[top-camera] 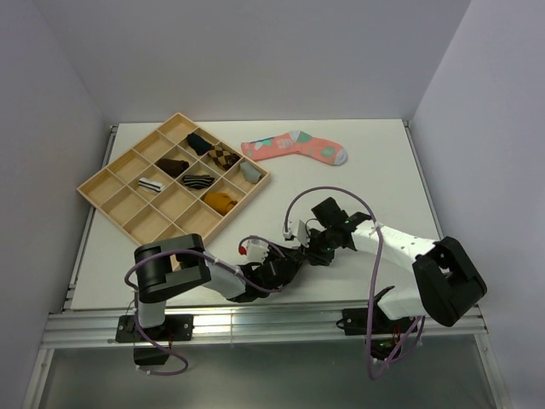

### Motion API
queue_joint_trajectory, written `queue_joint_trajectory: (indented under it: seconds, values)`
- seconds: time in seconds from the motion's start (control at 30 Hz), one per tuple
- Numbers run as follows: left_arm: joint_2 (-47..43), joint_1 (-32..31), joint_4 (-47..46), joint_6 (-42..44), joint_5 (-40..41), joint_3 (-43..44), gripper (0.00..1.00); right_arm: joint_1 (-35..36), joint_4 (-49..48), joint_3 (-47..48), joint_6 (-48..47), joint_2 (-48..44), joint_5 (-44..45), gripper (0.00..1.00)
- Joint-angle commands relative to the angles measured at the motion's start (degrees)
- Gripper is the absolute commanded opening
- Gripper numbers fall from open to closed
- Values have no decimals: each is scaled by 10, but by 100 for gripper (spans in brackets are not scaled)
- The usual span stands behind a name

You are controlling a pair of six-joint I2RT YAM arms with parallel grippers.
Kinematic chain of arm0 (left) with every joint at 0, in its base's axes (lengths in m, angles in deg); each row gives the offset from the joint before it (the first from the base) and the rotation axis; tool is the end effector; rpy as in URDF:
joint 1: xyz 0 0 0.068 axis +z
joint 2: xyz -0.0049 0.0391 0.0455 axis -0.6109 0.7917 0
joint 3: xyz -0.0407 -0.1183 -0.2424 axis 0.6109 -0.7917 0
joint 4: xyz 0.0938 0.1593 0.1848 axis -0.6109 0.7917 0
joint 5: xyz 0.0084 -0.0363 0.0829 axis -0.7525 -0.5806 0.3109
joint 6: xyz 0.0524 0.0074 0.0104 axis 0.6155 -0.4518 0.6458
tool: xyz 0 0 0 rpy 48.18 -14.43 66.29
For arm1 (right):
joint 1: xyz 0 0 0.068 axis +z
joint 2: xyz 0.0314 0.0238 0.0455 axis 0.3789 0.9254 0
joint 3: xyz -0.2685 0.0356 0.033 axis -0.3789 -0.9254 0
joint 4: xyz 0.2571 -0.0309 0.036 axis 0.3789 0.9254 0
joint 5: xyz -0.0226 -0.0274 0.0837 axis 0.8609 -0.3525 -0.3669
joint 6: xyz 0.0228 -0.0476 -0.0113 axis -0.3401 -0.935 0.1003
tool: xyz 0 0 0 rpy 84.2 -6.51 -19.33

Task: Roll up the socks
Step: Pick up the sock at the center of the board.

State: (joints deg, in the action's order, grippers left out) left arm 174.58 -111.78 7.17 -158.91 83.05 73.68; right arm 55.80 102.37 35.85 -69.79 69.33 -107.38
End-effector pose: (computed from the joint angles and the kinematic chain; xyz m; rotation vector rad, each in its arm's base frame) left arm 0.1113 -0.3148 0.1006 -1.1853 2.0384 -1.2417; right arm 0.1818 0.1376 0.1641 -1.7197 2.0522 0.5192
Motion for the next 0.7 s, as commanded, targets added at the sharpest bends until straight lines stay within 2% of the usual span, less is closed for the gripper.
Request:
queue_joint_trajectory:
  seconds: [0.0,0.03,0.1,0.13,0.17,0.23,0.5,0.67]
  values:
    - [38,6,39,-223,-3,-26,15,9,14,13,-4,-36,-88,0]
    - [41,7,1,-213,-9,-32,8,9,15,14,-4,-37,-86,4]
    - [56,15,-45,-178,-27,-48,0,9,22,19,-3,-39,-79,14]
    - [62,20,-70,-173,-48,-50,0,9,24,20,-5,-40,-77,19]
    - [67,27,-83,-169,-54,-53,0,9,27,21,-4,-42,-75,28]
    - [79,28,-96,-164,-56,-57,0,9,25,21,2,-50,-61,37]
    - [58,29,-22,-155,-49,-48,0,7,42,19,5,-93,-27,56]
    - [35,35,-19,-117,-44,-54,0,1,65,30,17,-119,-2,65]
